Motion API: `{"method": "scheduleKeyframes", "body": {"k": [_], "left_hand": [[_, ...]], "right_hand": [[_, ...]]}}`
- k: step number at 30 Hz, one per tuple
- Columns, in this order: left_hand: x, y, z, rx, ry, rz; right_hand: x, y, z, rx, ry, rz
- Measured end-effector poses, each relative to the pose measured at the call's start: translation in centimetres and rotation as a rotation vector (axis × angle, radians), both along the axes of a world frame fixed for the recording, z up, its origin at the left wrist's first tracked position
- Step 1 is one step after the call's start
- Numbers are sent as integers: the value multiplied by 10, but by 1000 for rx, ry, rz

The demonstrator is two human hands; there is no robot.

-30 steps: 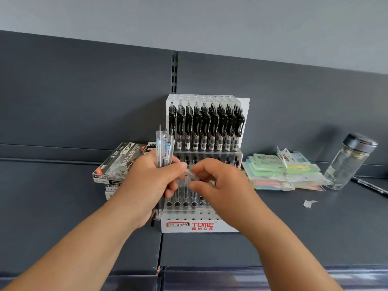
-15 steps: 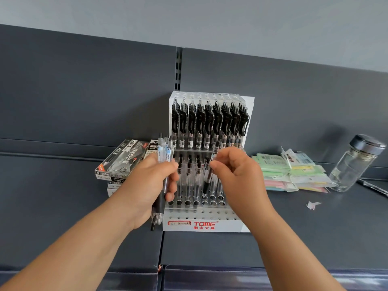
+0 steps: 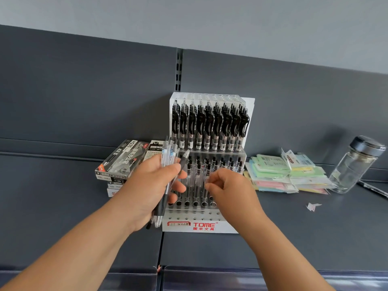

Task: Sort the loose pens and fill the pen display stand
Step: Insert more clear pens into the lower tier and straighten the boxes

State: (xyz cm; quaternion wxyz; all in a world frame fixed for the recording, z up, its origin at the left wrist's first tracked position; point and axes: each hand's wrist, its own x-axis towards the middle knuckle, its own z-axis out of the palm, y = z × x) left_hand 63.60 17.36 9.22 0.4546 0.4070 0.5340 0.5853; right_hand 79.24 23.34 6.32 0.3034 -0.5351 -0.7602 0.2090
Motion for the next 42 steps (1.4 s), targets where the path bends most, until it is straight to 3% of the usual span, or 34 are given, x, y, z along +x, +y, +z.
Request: {"method": "scheduleKeyframes", "body": {"k": [2,4,6,9,16,18,20,24,28,32,36,39,42], "left_hand": [[2,-1,1,21,23,-3],[5,-2,2,36,54,-23],[8,-3,3,43,61,-78],[15,-4,6,29,47,-182],[7,-3,6,13,125,-119],[8,1,5,27,147,-88],[10,4,5,35,172,-57],[16,9,4,40,210,5],[26,11,5,52,232,3],[32,9,8,50,172,-27],[25,8,8,32,85,-16],[21,8,5,22,121,-11],[20,7,3,-41,40,-26]], "right_hand": [[2,-5,11,79,58,-7],[0,-11,24,60,324,26],[-4,-16,36,-148,574,142],[-6,-18,43,-360,733,306],[36,6,49,-306,1071,120],[42,8,43,-322,1054,104],[44,8,36,-267,873,66],[42,1,30,147,194,48],[25,-5,25,494,-69,205],[18,-2,22,533,-18,219],[26,2,28,283,300,169],[27,2,33,106,581,174],[23,3,29,61,690,146]]}}
